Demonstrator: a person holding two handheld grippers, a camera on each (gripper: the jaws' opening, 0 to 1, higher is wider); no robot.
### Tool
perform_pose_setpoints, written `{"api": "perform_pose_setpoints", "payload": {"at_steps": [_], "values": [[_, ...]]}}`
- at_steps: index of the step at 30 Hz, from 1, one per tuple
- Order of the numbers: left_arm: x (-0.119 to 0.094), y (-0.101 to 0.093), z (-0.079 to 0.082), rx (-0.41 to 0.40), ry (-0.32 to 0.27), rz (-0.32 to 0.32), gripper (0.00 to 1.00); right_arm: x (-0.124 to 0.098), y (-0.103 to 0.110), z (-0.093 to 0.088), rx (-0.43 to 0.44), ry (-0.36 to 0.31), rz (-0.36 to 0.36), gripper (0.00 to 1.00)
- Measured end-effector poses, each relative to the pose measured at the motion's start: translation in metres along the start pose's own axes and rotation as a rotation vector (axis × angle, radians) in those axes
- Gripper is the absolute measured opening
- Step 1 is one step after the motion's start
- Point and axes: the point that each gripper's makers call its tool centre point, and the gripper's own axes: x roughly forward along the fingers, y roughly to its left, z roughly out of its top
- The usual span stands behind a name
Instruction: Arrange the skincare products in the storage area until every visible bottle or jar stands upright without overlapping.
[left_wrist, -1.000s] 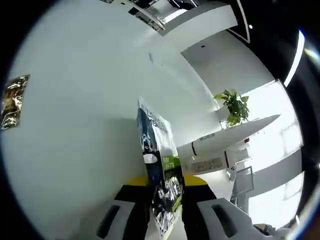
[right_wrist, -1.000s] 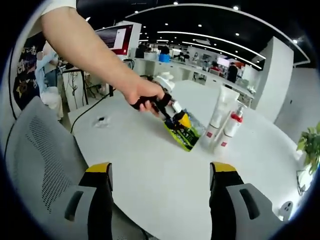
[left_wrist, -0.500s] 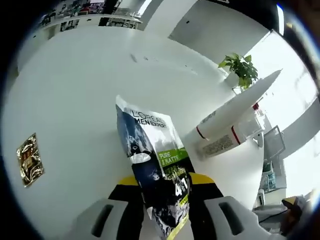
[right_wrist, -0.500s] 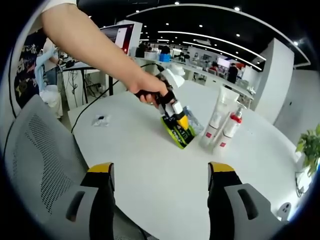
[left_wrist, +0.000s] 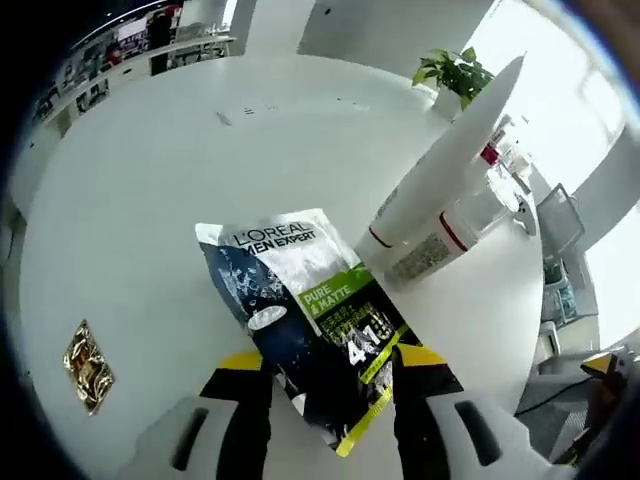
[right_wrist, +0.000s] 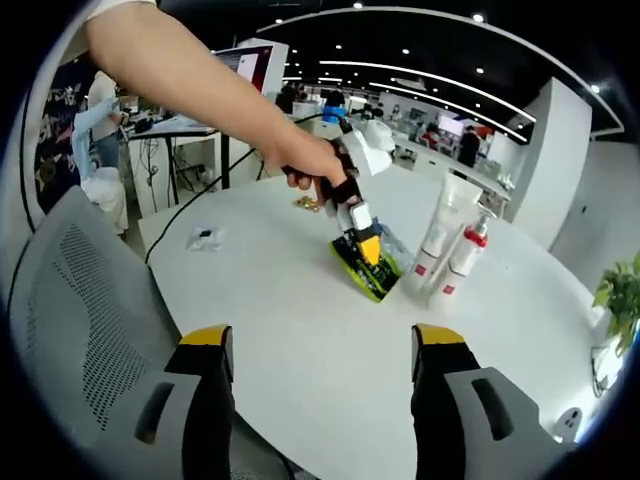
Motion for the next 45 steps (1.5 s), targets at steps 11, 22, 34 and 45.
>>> {"api": "perform_pose_setpoints", "payload": {"at_steps": [11, 22, 34, 45], "values": [[-0.030, 0.011, -0.005, -0.040, -0.108, -0.016, 0.51, 0.000, 0.000, 0.000, -0.005, 0.001, 0.001, 0.68], [-0.102, 0.037, -0.063, -0.023, -0.207, 0.008, 0.55, -0.002, 0.001, 0.004, -0.013, -0.020, 0.002, 0.67], [-0.122, 0.073, -0.196, 0.047, -0.051, 0.190, 0.73, -0.003, 0.007, 0.009, -0.036, -0.039, 0.022, 0.66], [-0.107, 0.073, -0.225, 0.230, -0.007, 0.230, 0.58, -0.005, 0.005, 0.010, -0.054, -0.044, 0.001, 0.65]]}}
